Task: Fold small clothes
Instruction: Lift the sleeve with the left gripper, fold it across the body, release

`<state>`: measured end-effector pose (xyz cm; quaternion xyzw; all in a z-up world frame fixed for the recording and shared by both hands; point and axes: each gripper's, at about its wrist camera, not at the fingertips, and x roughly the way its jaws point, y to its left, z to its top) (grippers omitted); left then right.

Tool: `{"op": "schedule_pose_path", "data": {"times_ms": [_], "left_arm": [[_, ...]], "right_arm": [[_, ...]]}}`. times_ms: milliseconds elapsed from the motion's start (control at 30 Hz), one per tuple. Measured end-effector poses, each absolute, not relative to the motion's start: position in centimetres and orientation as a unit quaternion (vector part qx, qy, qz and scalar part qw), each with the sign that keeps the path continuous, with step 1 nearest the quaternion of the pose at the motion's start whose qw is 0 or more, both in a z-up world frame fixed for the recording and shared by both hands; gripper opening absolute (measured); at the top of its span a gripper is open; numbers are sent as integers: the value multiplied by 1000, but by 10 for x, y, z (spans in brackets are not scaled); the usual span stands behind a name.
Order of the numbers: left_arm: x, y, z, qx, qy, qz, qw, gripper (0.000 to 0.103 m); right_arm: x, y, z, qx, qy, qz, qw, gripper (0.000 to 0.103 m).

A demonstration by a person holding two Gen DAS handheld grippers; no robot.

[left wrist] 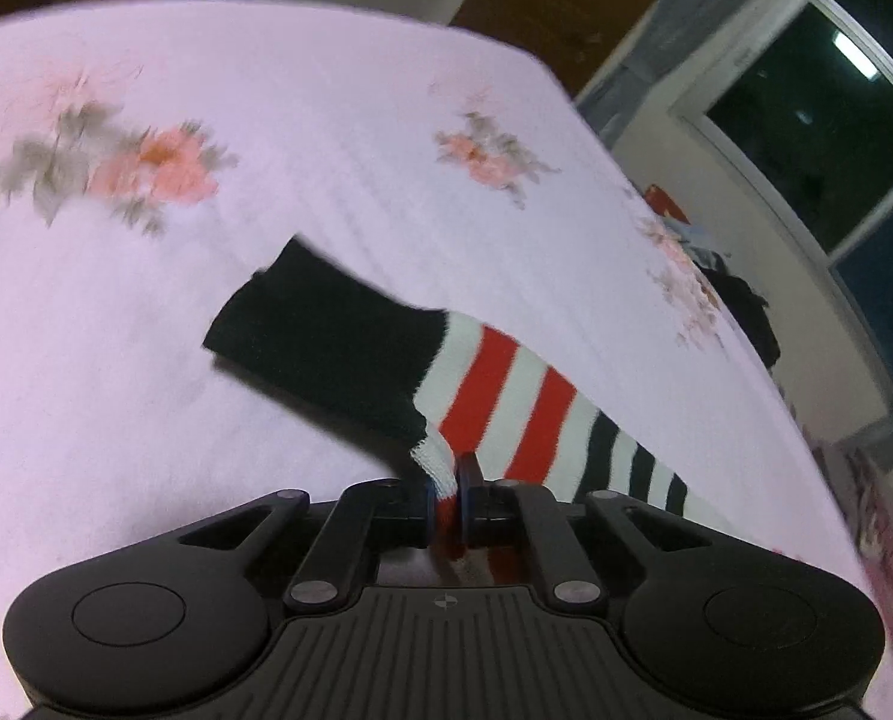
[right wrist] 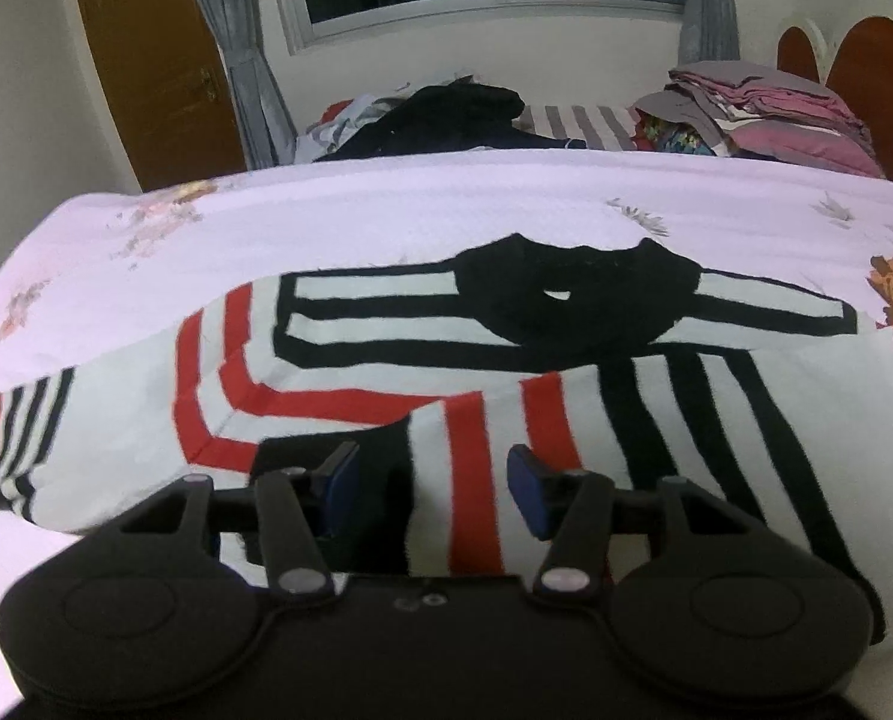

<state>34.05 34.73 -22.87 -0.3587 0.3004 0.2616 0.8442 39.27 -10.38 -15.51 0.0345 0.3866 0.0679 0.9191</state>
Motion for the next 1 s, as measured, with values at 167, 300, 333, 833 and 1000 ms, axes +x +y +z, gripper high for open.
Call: {"op": "schedule_pose_path", "data": {"times_ms": [167, 300, 333, 833, 1000], "left_arm": [[348, 331, -206, -322, 283, 231, 873, 5], [353, 314, -181, -290, 267, 198, 897, 5], [355, 310, -177, -286, 266, 190, 901, 5], [382, 195, -129, -225, 265, 21, 937, 5], [400, 123, -129, -200, 281, -61, 937, 5]], "right_arm": [[401, -103, -174, 7, 413, 66, 908, 51], [399, -113, -164, 42, 404, 71, 911, 51], [398, -115, -162, 44, 401, 68, 913, 51], [390, -136, -141, 51, 389, 64, 918, 52], [376, -166, -132, 59, 381, 43, 922, 52]]}}
